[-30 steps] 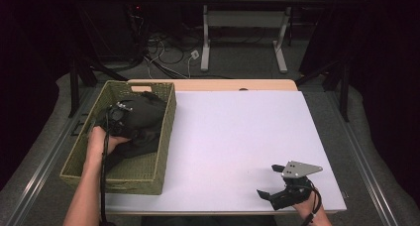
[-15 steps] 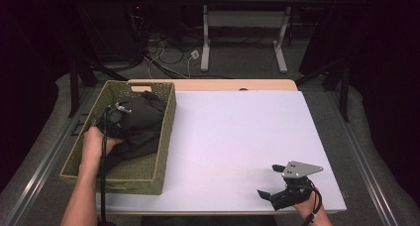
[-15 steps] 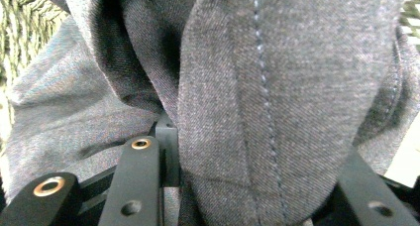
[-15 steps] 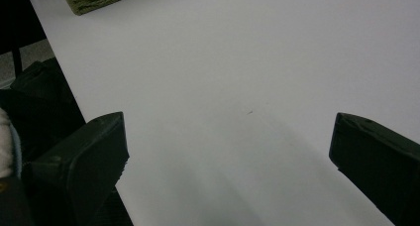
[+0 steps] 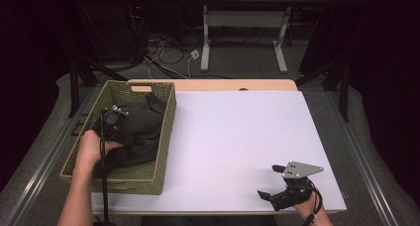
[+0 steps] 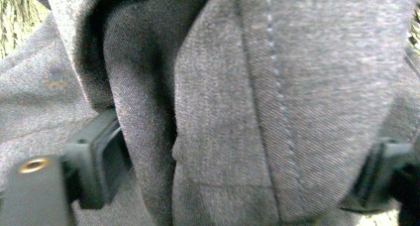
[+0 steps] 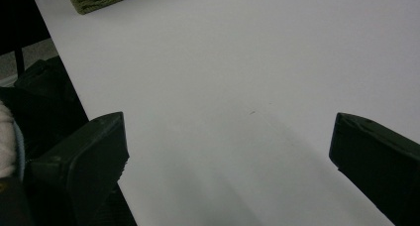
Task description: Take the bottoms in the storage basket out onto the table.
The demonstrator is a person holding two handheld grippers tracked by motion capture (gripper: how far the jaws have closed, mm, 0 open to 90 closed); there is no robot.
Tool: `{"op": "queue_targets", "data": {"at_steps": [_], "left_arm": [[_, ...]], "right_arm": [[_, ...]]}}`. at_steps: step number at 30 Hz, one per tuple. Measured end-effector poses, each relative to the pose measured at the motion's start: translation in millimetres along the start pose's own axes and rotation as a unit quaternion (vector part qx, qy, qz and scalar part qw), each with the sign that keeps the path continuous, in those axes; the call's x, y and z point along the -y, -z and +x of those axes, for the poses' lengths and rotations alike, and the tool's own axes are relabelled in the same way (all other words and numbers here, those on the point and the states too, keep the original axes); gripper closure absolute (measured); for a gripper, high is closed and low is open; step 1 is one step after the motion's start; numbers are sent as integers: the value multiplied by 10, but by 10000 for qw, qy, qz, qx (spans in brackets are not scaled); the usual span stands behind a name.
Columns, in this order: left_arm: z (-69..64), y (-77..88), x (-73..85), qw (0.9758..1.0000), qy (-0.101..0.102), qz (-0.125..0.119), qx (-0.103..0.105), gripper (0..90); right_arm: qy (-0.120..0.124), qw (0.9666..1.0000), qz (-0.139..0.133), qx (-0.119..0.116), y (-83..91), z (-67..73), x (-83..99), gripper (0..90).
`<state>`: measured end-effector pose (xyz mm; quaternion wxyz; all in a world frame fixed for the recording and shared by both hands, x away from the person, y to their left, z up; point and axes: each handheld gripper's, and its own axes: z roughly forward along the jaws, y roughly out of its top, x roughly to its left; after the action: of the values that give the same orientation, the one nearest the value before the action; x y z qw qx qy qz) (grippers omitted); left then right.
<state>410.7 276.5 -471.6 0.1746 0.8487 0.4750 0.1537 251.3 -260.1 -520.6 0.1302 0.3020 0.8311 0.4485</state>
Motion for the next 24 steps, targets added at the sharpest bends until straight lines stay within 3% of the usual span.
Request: {"op": "queue_targets", "data": {"at_steps": [10, 15, 22, 24], "left_arm": [[-9, -200, -26, 9998, 62, 154, 77, 16], [-5, -287, -23, 9997, 99, 158, 173, 6], [7, -310, 17, 9996, 175, 29, 211, 201], [8, -305, 32, 9995, 169, 0, 255, 367]], "right_arm": [[24, 10000, -23, -33, 0, 10, 0, 14], [13, 10000, -34, -44, 0, 15, 0, 14], [18, 10000, 15, -34, 2, 13, -2, 13], [19, 10000, -13, -23, -1, 17, 0, 14]]}}
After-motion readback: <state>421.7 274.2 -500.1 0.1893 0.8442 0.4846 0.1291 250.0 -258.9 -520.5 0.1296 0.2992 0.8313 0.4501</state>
